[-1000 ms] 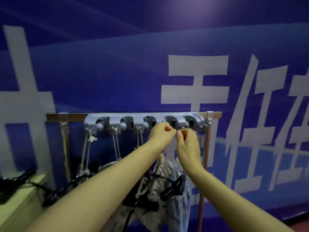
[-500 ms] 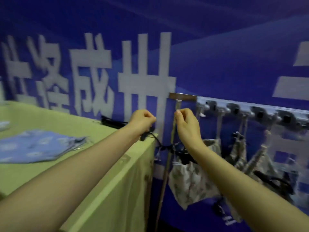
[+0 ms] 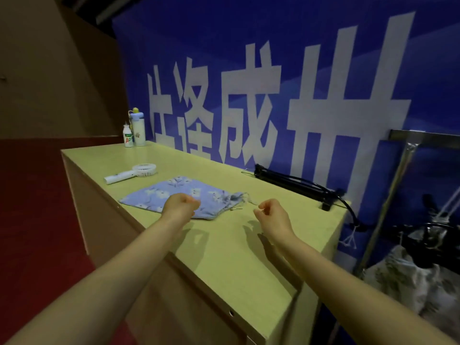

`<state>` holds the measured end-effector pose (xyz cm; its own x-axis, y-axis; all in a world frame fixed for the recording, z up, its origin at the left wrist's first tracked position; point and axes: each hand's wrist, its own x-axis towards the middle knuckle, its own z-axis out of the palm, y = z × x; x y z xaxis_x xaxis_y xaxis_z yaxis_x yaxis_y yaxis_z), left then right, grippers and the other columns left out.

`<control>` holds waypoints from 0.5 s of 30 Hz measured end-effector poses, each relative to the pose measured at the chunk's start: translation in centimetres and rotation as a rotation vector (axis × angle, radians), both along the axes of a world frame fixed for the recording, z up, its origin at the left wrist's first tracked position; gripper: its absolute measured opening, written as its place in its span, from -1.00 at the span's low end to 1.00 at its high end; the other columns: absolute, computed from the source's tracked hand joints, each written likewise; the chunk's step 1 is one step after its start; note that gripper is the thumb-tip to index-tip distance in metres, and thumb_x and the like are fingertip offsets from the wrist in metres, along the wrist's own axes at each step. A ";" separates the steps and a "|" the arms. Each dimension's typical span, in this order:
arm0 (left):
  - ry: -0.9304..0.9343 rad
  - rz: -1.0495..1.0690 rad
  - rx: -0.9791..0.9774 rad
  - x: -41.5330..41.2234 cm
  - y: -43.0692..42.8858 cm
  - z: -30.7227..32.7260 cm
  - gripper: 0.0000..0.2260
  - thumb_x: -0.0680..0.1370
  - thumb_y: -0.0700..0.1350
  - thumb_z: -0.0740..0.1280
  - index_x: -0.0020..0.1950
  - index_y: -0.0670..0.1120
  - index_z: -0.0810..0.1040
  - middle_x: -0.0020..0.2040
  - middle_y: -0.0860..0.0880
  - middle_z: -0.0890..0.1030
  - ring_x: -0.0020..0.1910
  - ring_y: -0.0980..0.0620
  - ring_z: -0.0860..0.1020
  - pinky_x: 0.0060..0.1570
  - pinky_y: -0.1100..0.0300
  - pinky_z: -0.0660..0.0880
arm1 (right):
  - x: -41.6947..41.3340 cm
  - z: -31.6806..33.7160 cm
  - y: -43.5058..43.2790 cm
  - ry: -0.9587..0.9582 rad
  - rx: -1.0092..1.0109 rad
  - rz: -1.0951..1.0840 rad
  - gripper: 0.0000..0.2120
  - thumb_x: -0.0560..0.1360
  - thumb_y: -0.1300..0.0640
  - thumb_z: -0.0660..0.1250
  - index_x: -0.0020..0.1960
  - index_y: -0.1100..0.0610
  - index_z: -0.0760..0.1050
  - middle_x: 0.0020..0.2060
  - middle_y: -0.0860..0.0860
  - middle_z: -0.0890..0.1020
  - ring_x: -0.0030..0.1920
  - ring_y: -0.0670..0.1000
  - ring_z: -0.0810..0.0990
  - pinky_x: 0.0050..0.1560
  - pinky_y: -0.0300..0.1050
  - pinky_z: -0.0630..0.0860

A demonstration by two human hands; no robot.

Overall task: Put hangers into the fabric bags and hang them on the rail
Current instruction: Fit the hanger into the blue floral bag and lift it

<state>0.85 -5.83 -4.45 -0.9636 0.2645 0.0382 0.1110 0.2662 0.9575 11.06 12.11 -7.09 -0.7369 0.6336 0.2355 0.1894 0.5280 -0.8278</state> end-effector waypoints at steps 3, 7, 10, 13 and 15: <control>0.016 0.005 -0.026 -1.8 1.2 -1.6 -0.81 0.52 -0.09 0.36 -0.17 -0.13 0.40 -0.05 -0.10 0.51 -0.01 -0.07 0.47 0.15 0.02 0.43 | -2.5 -2.1 0.7 -0.121 0.000 -0.080 -0.71 0.55 0.08 0.28 0.22 0.17 0.40 0.18 0.12 0.50 0.05 0.09 0.54 0.05 -0.04 0.46; 0.050 -0.014 -0.104 -3.5 4.7 -4.0 -0.74 0.42 0.12 0.42 -0.09 -0.01 0.45 0.00 -0.04 0.62 0.05 -0.10 0.58 0.19 -0.03 0.46 | -5.2 -3.0 1.7 -0.109 0.058 -0.183 -0.69 0.56 0.04 0.26 0.26 0.12 0.42 0.22 0.09 0.47 0.09 0.10 0.55 0.04 -0.04 0.46; 0.206 0.058 -0.324 -4.3 6.8 -5.1 -0.66 0.41 0.20 0.39 0.01 0.00 0.51 0.01 0.04 0.61 0.13 -0.04 0.53 0.21 0.06 0.35 | -7.2 -3.0 2.3 -0.168 0.145 -0.093 -0.70 0.52 -0.02 0.29 0.24 0.00 0.48 0.19 0.06 0.50 0.14 0.08 0.55 0.12 -0.04 0.47; 0.279 0.090 -0.354 -5.5 7.9 -5.6 -0.69 0.41 0.14 0.43 0.01 -0.03 0.54 0.03 0.02 0.61 0.11 -0.04 0.54 0.13 0.08 0.37 | -8.8 -3.0 3.0 -0.190 0.232 0.026 -0.72 0.49 -0.01 0.34 0.20 -0.08 0.52 0.16 0.04 0.52 0.16 0.08 0.54 0.13 -0.05 0.46; 0.268 0.087 -0.303 -6.3 8.0 -5.8 -0.78 0.41 0.04 0.45 -0.05 -0.04 0.56 -0.01 -0.02 0.62 0.05 -0.05 0.57 0.10 0.06 0.47 | -9.6 -2.9 3.3 -0.196 0.277 0.078 -0.73 0.47 -0.02 0.36 0.18 -0.11 0.54 0.14 0.03 0.52 0.16 0.09 0.52 0.11 -0.06 0.45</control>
<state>-5.46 2.18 -10.20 -0.9493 0.2205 0.2240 0.3107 0.5506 0.7748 1.48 15.38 -10.00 -0.8289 0.5051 0.2402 0.2804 0.7469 -0.6029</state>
